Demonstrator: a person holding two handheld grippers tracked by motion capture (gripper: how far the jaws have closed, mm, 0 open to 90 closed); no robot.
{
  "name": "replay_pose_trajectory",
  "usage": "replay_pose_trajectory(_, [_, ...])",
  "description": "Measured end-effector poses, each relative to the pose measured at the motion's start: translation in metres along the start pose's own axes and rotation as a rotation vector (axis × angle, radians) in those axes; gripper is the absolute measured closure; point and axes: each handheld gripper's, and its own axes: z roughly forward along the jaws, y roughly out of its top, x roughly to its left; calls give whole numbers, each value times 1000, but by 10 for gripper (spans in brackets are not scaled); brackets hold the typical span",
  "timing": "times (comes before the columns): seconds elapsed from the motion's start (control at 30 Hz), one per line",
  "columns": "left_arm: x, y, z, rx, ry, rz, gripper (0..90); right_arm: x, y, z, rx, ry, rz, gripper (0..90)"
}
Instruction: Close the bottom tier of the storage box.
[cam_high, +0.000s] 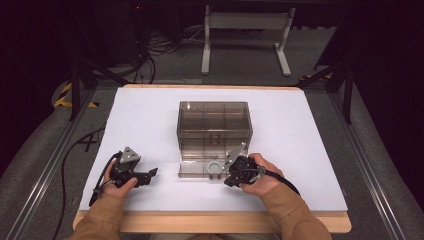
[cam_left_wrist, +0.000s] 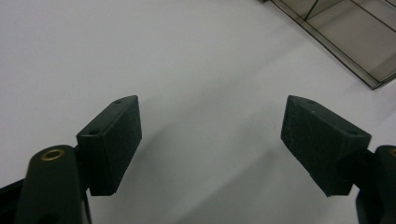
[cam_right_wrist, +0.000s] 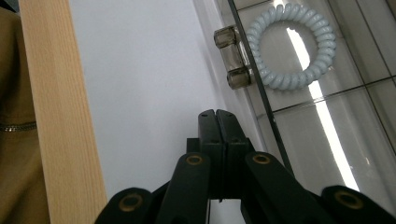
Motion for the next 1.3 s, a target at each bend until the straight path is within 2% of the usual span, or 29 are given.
replay_pose_trajectory(0.03, [0,0,0,-1,2,-2,211,1,0,1,14,3,20,900])
replay_pose_trajectory(0.07, [0,0,0,-1,2,0,211,0,0,2,8,-2,3,900])
replay_pose_trajectory(0.17, [0,-1,-1,0,5,-1,211,0,2,4,19,-2,11,900])
replay_pose_trajectory(0.2, [0,-1,-1,2,5,-2,210,-2,3,6,13,-5,-10,900])
replay_pose_trajectory(0.27, [0,-2,-2,3,7,1,210,0,5,8,29,3,6,900])
replay_pose_trajectory(0.43, [0,-3,-4,5,15,-2,208,-2,8,12,43,-8,7,900])
replay_pose_trajectory(0.63, [2,-6,-6,-3,18,-17,211,-3,11,14,41,-23,9,900])
replay_pose_trajectory(0.7, [2,-7,-7,-1,20,-13,211,-4,12,15,35,-37,4,900])
replay_pose_trajectory(1.1, [2,-6,-6,-3,21,-10,211,-3,12,15,36,-43,14,900])
replay_pose_trajectory(1.3, [2,-6,-6,-3,19,-13,211,-5,13,16,20,-62,1,900])
